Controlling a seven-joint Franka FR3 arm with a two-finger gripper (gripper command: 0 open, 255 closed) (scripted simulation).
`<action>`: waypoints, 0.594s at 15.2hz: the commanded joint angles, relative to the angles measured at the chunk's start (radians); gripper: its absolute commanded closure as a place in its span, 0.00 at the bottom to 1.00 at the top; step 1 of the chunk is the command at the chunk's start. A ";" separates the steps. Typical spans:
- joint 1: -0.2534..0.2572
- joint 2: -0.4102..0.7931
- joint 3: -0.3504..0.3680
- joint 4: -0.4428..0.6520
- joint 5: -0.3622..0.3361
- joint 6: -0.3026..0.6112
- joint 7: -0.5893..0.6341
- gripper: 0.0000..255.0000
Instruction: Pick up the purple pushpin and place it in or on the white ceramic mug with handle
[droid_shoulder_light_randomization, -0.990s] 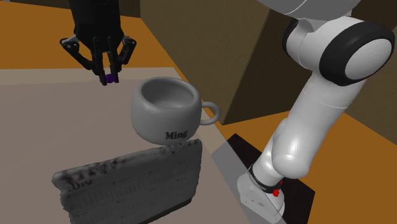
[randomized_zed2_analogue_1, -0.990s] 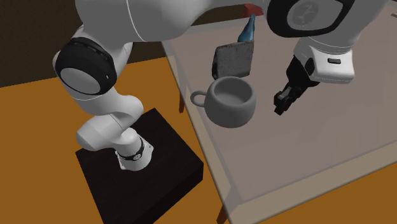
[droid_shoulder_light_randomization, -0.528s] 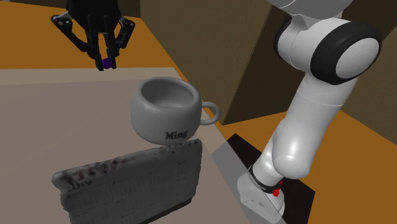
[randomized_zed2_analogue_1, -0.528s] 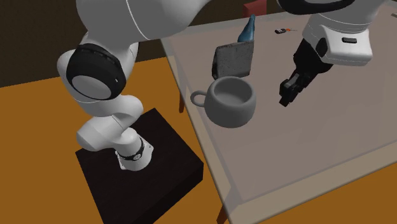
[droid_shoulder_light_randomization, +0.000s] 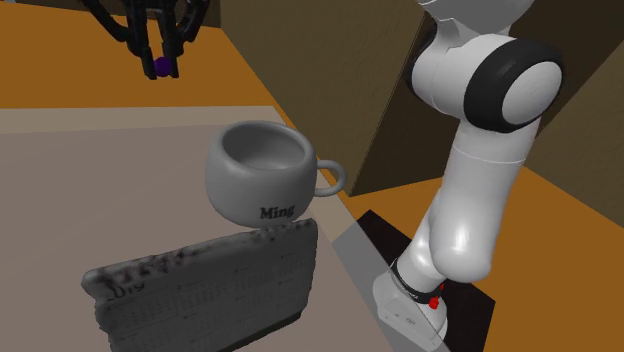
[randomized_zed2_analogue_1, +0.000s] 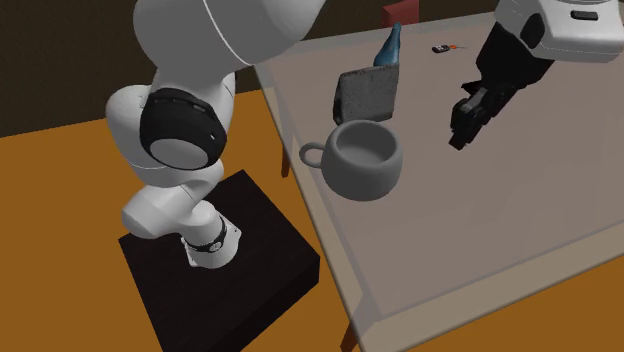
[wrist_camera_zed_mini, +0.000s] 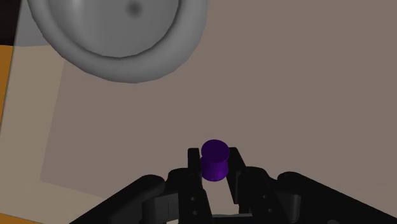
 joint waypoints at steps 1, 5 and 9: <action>0.028 0.040 0.002 0.088 -0.027 -0.053 0.006 1.00; -0.042 -0.084 0.008 -0.060 0.048 -0.014 -0.009 1.00; -0.131 -0.326 -0.025 -0.329 0.193 0.051 -0.073 1.00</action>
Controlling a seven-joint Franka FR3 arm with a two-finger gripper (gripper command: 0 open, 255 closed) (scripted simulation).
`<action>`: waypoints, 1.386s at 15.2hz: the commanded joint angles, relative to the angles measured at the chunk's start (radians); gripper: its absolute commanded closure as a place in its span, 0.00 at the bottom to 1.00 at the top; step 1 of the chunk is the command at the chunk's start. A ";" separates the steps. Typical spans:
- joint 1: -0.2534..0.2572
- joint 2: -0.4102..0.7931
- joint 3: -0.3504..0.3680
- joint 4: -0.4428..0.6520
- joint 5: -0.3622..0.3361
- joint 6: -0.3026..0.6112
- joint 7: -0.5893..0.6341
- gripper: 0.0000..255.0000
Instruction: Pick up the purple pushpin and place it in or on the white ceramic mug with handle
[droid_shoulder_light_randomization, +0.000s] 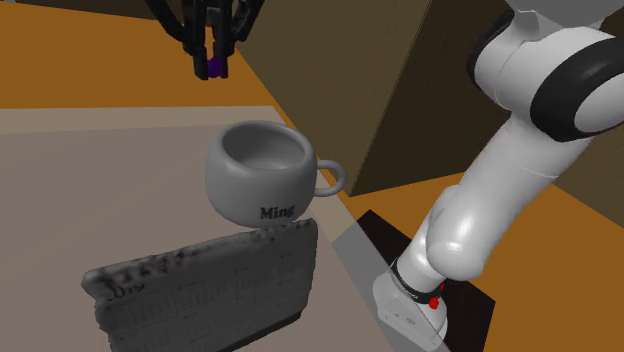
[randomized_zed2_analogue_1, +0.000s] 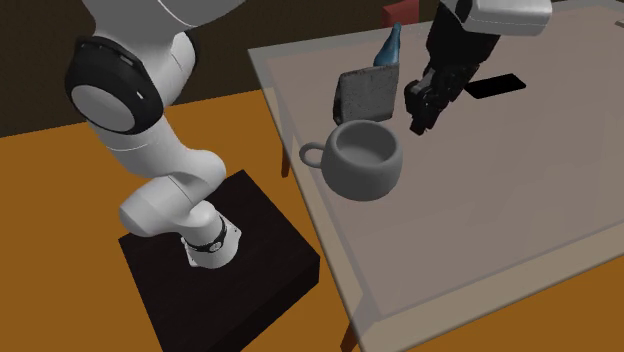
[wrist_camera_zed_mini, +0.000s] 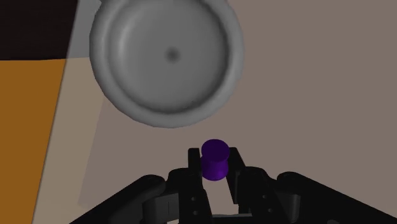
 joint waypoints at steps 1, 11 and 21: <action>-0.017 -0.099 -0.018 -0.097 0.057 0.012 -0.020 1.00; -0.007 -0.412 -0.114 -0.431 0.185 0.060 -0.110 1.00; 0.005 -0.475 -0.116 -0.610 0.205 0.178 -0.133 1.00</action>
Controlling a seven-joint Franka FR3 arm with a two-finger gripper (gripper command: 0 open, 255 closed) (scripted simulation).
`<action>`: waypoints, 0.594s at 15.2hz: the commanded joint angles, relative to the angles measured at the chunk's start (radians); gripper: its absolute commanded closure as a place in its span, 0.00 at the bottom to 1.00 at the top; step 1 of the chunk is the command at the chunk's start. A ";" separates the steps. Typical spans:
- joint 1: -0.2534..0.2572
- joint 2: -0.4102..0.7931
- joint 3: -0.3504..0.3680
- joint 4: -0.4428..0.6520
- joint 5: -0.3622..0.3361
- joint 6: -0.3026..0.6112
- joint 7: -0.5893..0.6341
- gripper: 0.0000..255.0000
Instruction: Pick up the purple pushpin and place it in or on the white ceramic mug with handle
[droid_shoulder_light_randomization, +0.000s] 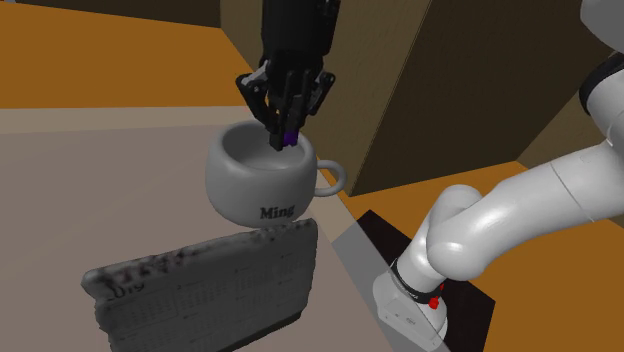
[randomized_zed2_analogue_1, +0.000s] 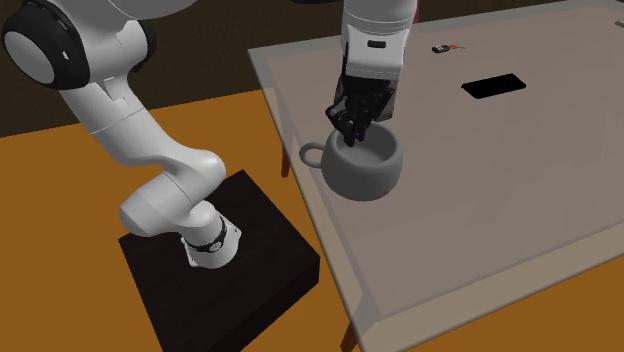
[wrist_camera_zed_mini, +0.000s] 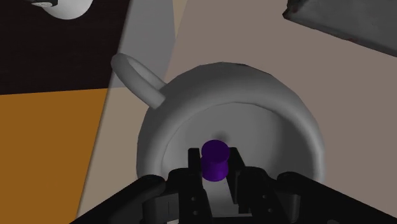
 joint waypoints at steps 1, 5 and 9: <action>0.000 -0.002 0.000 -0.010 0.001 0.008 -0.001 1.00; 0.000 -0.002 0.000 -0.010 0.001 0.008 -0.001 1.00; 0.000 -0.002 0.000 -0.010 0.001 0.008 -0.001 0.00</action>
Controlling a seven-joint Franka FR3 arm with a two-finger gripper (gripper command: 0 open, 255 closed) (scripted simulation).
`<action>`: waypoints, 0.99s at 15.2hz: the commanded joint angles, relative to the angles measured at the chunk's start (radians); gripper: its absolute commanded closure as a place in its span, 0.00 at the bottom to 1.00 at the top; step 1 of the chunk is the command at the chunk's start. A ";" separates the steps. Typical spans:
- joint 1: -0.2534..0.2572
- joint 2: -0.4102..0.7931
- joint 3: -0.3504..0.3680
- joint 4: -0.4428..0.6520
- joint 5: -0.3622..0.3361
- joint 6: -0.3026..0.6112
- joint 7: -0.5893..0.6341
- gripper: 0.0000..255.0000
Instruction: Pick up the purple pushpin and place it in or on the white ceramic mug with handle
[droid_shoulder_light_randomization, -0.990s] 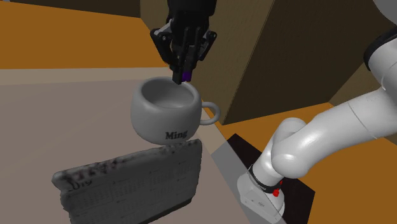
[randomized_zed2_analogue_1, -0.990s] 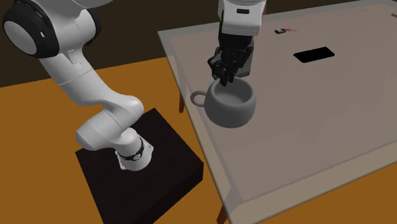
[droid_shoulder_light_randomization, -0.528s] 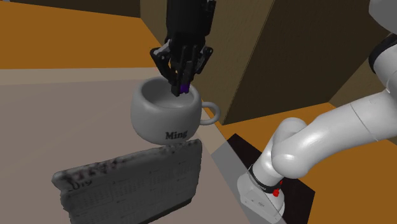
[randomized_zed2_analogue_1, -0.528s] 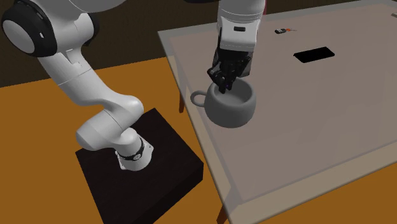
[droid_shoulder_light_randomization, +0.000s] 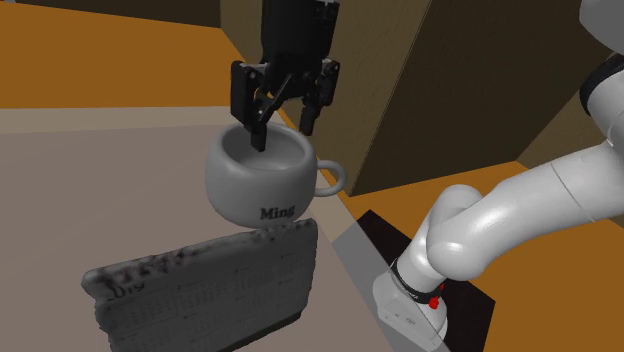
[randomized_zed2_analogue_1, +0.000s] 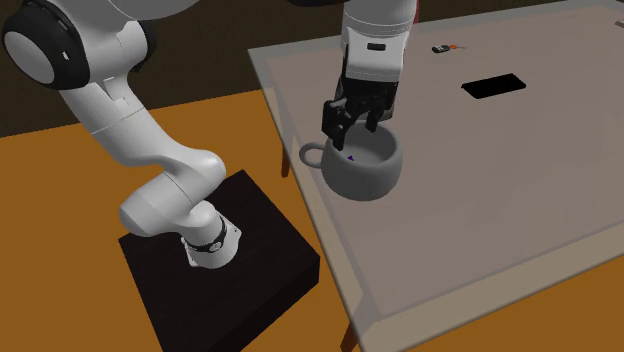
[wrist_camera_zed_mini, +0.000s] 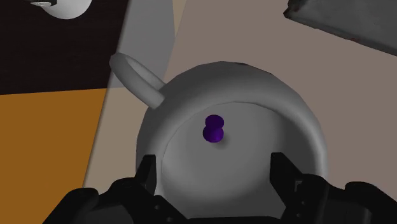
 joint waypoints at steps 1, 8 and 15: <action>0.000 0.000 0.000 0.000 0.000 0.000 0.000 0.00; -0.013 0.068 0.003 0.190 -0.022 -0.124 0.024 0.00; -0.013 0.068 0.003 0.190 -0.022 -0.124 0.024 0.00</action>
